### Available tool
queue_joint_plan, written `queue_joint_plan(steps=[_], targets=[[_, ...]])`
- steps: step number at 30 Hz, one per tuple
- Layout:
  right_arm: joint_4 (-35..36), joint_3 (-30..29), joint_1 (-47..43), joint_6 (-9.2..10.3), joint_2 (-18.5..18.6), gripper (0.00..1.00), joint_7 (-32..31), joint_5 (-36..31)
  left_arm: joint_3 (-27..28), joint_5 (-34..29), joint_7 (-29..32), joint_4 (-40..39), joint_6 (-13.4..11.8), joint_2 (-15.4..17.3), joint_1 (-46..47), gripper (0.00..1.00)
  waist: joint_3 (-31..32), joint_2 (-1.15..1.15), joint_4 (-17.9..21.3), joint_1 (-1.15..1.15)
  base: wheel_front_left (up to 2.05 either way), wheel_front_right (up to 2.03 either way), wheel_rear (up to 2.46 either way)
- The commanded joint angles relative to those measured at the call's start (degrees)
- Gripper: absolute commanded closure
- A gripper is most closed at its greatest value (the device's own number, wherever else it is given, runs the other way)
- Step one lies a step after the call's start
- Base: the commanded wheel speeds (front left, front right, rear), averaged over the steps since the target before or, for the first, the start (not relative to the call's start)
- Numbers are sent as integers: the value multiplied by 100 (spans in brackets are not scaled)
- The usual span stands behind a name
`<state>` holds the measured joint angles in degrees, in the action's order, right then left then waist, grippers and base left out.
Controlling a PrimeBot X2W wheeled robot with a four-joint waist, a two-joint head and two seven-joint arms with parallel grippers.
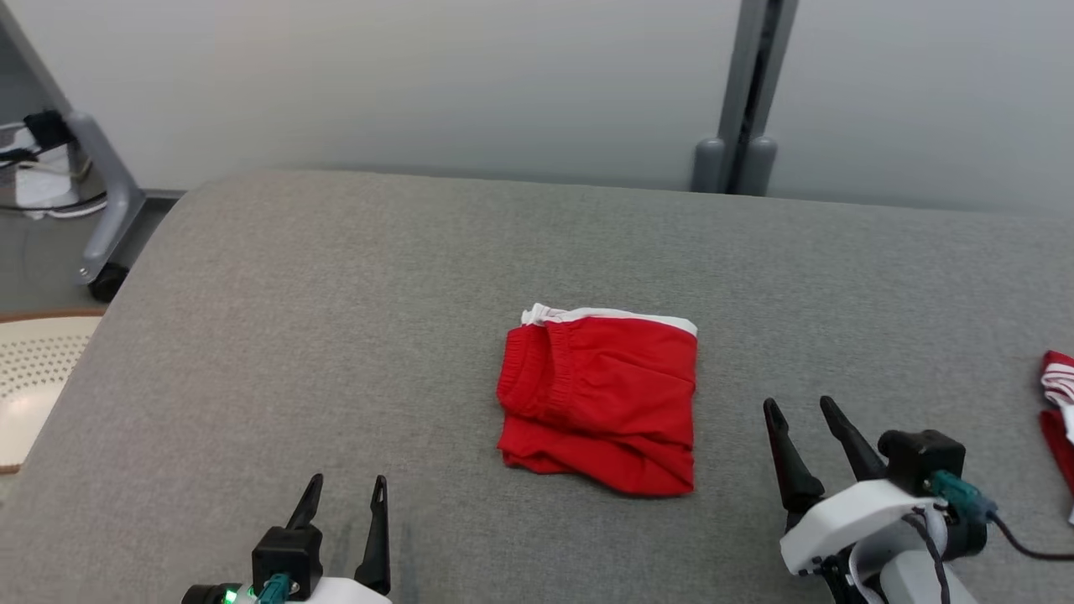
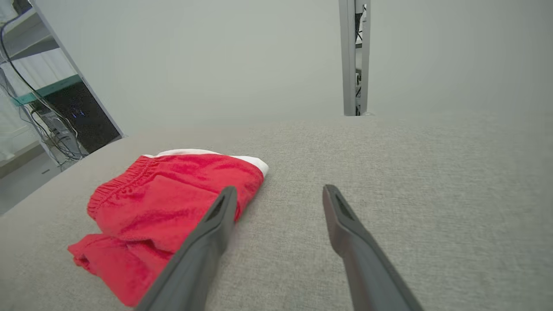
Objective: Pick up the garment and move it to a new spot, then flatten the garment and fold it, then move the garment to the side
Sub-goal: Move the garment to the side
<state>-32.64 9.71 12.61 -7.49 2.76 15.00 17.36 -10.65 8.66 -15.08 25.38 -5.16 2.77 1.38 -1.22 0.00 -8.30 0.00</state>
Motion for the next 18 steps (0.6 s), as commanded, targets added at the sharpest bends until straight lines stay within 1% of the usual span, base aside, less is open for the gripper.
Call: queue_joint_plan(steps=[1,5,8,13,18], targets=[[-119,11,182,0,35,0,23,154,-24,-6,-8,-8,2,29,112,0,-246,0,-382,0,0,0,0],[-508,99,626,0,33,0,23,539,-60,90,-8,-50,-17,24,209,0,-401,0,-684,0,0,0,0],[-802,196,845,0,42,0,23,787,-80,74,-7,-57,-9,25,232,0,-508,0,-834,0,0,0,0],[-1335,488,1084,0,40,0,22,1352,-129,104,-8,-69,-5,26,298,0,-638,0,-957,0,0,0,0],[-1540,921,1014,-1,37,0,22,1892,-150,214,-8,-100,-45,25,297,0,-708,0,-963,0,0,0,0]])
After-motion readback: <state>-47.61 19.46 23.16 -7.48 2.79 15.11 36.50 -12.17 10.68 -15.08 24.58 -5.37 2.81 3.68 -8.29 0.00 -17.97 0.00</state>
